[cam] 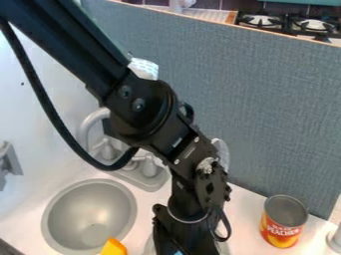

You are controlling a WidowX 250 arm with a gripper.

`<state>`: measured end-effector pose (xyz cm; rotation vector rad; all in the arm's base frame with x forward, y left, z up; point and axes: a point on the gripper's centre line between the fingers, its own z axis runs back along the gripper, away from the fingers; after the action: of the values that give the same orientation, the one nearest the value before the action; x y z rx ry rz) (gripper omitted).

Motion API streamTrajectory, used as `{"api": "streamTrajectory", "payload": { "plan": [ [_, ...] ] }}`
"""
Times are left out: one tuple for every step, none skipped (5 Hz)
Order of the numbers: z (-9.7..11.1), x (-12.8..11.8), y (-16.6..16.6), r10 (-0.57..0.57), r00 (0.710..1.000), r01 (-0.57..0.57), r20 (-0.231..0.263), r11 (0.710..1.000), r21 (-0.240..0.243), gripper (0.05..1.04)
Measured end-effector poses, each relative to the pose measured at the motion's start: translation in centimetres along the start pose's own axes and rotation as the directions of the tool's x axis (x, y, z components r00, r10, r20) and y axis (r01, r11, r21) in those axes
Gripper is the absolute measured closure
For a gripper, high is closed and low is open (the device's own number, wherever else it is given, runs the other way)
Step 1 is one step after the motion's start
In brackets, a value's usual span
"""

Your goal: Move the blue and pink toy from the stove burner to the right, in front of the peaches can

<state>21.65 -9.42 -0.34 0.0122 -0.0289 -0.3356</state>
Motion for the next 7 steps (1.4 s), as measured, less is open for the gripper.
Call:
{"api": "streamTrajectory", "payload": {
  "plan": [
    [-0.4,-0.3,0.0,-0.003,1.000,0.003,-0.018,1.000,0.002,0.087],
    [-0.4,0.4,1.6,0.026,1.000,-0.026,0.017,1.000,-0.008,0.087],
    [0.3,1.7,2.6,0.034,0.999,-0.034,0.041,0.999,0.006,0.087],
    [-1.1,2.2,4.3,0.069,0.998,-0.069,0.009,0.998,0.011,0.087],
    [-2.5,3.2,5.6,0.095,0.995,-0.095,-0.011,0.995,0.003,0.087],
    [-3.0,3.4,6.2,0.115,0.993,-0.115,-0.022,0.993,-0.007,0.087],
    [-4.4,3.7,6.2,0.132,0.991,-0.133,-0.031,0.991,-0.024,0.087]
  ]
}}
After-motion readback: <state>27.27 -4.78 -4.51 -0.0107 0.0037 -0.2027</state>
